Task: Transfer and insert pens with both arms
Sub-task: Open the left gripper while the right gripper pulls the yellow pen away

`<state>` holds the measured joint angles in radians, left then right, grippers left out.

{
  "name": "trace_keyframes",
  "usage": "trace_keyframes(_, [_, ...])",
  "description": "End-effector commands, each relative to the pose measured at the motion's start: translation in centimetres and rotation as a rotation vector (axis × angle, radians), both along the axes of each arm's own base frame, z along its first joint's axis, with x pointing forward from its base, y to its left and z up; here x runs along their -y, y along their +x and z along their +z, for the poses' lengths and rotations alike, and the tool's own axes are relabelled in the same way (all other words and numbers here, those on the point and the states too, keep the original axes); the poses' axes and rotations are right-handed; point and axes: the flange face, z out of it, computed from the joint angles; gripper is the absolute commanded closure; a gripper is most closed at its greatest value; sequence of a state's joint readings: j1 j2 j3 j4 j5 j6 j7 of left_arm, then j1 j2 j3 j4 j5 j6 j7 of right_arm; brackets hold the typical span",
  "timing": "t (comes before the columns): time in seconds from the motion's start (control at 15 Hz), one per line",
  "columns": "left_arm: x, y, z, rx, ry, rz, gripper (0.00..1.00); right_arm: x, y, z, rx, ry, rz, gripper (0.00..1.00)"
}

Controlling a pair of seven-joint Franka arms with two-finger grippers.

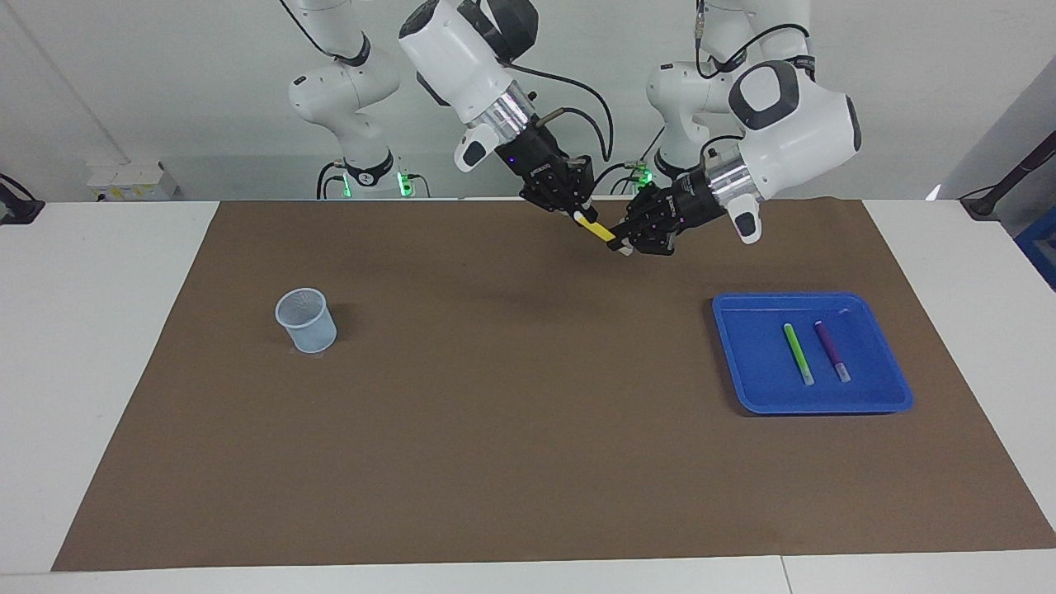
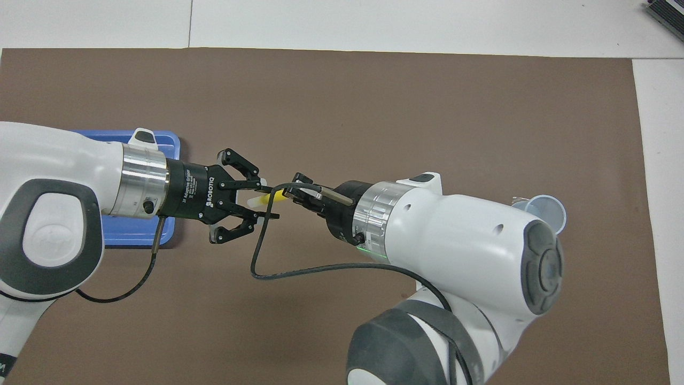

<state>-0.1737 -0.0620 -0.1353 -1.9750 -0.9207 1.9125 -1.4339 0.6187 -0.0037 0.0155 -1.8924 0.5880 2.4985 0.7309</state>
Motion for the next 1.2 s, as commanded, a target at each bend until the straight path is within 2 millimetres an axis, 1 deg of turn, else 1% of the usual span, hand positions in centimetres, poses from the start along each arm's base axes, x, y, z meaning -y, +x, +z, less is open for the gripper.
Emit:
trace_keyframes(0.0, [0.7,-1.2,0.4,-0.012,-0.005,0.018,0.0,0.8,0.9,-0.2,0.036,-0.006,0.013,1.0])
trace_keyframes(0.13, [0.7,-1.2,0.5,-0.009,-0.005,0.018,0.0,2.2,1.7,-0.4,0.052,-0.029,0.032,1.0])
trace_keyframes(0.4, [0.7,-1.3,0.8,-0.002,-0.004,0.017,0.0,4.2,2.6,-1.0,0.065,-0.075,0.094,1.0])
trace_keyframes(0.53, [0.6,-1.2,0.8,-0.002,-0.004,0.019,0.0,5.9,3.2,-1.5,0.07,-0.116,0.148,1.0])
trace_keyframes(0.6, [0.6,-1.2,0.8,0.001,-0.004,0.017,0.0,7.1,3.5,-1.8,0.075,-0.158,0.187,1.0])
trace_keyframes(0.8, [0.5,-1.1,0.6,0.05,0.003,-0.002,0.0,11.3,4.5,-3.0,0.082,-0.347,0.336,1.0])
trace_keyframes(0.93, [0.4,-1.3,0.4,0.141,0.02,-0.1,0.0,15.6,5.1,-3.3,0.07,-0.465,0.441,1.0])
trace_keyframes(1.0, [0.0,-1.3,0.3,0.2,0.042,-0.159,0.0,17.9,5.2,-3.2,0.053,-0.505,0.482,1.0])
trace_keyframes(1.13, [-0.9,-1.3,-0.3,0.261,0.092,-0.252,0.0,22.7,5.4,-3.4,0.036,-0.6,0.592,1.0])
